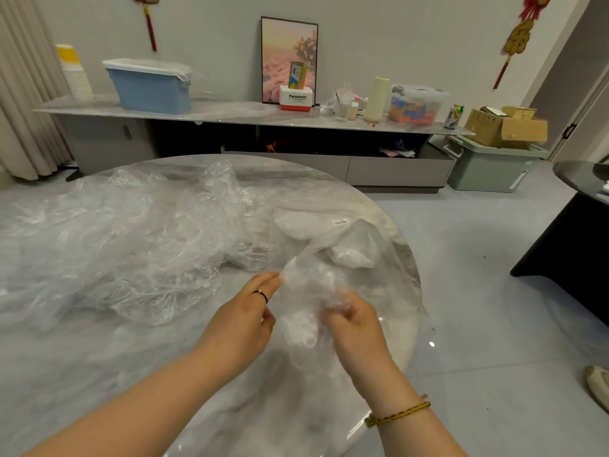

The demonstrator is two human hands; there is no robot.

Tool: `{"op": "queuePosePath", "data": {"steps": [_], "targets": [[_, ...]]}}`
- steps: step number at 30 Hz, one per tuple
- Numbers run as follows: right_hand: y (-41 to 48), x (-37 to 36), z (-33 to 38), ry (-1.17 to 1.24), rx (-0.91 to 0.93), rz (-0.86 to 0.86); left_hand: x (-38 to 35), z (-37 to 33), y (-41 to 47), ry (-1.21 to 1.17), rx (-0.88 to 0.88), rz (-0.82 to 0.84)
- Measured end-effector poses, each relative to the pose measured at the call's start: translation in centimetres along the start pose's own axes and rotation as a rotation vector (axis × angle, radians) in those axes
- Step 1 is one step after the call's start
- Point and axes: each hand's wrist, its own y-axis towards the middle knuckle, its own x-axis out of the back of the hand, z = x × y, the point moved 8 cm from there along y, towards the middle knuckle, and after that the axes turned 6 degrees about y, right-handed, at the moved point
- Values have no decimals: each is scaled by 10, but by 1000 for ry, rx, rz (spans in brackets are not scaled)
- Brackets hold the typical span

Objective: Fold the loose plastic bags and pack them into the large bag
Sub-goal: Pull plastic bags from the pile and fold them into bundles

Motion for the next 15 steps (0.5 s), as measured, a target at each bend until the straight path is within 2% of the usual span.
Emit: {"op": "queuePosePath", "data": {"steps": [3,6,9,13,15], "targets": [[6,-23,0,-422,53,121,8,-4,-14,-30,-22,20],[23,-34,-5,-671,22,168,15,-3,-27,-36,-11,58],[43,-36,-10,-729,-102,124,22,0,-38,-27,-6,85],[60,-23,-16,-552,-292,-14,27,6,-50,-31,6,138],[74,-23,-10,-571,-344,-102,28,12,-54,-54,13,164]]}}
